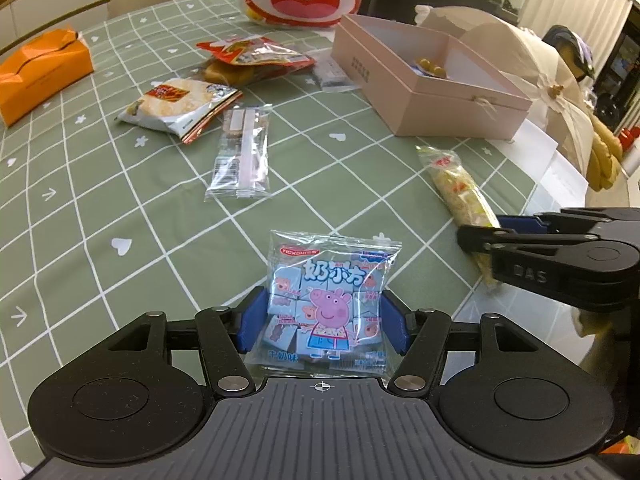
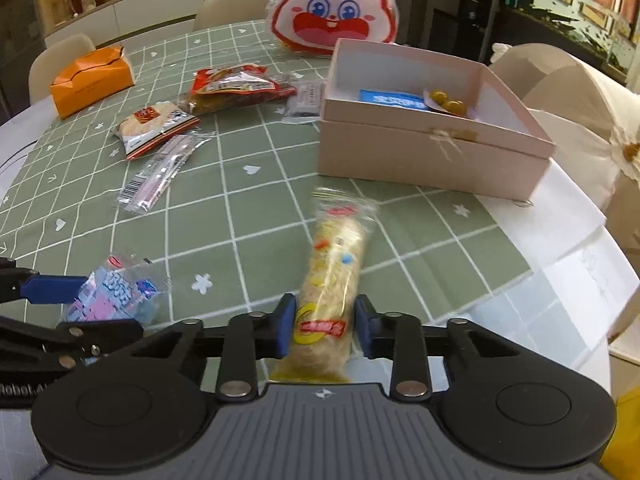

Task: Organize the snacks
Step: 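Close the right gripper on the rice cracker roll while the left holds the Peppa pack, then carry both packs into the pink box and open both grippers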

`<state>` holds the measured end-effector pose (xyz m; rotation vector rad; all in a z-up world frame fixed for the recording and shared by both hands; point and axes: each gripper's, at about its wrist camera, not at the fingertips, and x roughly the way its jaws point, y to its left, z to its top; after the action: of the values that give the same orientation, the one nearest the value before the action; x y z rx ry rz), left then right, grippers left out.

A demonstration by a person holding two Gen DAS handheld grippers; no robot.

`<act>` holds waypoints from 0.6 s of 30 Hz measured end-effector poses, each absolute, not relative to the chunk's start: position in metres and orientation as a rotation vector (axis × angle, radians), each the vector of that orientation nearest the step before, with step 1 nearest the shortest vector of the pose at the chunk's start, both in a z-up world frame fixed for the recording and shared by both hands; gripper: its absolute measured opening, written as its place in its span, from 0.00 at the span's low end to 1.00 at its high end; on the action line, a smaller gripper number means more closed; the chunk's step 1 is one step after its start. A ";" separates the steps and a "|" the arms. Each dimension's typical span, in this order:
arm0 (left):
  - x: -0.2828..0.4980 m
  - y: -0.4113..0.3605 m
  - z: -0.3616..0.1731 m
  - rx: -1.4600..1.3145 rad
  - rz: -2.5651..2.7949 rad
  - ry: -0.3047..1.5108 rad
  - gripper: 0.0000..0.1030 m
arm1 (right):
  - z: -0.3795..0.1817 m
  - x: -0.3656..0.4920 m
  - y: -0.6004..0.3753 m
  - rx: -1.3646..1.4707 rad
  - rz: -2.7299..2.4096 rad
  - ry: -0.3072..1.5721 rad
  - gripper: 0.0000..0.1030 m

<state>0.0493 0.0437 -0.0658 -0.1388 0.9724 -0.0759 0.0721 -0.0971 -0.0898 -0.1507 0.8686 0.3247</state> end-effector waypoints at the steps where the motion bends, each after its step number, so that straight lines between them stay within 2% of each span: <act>1: 0.049 0.044 -0.066 -0.141 -0.075 0.971 0.65 | -0.090 0.071 -0.100 -0.146 0.326 0.874 0.29; 14: 0.045 0.035 -0.068 -0.088 -0.055 0.950 0.65 | -0.091 0.093 -0.110 -0.090 0.312 0.891 0.34; 18: 0.048 0.036 -0.065 -0.107 -0.042 0.973 0.63 | -0.081 0.089 -0.117 -0.109 0.339 0.879 0.27</act>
<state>0.0476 0.0364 -0.0649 -0.1071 0.9735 -0.0418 0.0885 -0.1171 -0.0807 -0.1090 0.8793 0.3388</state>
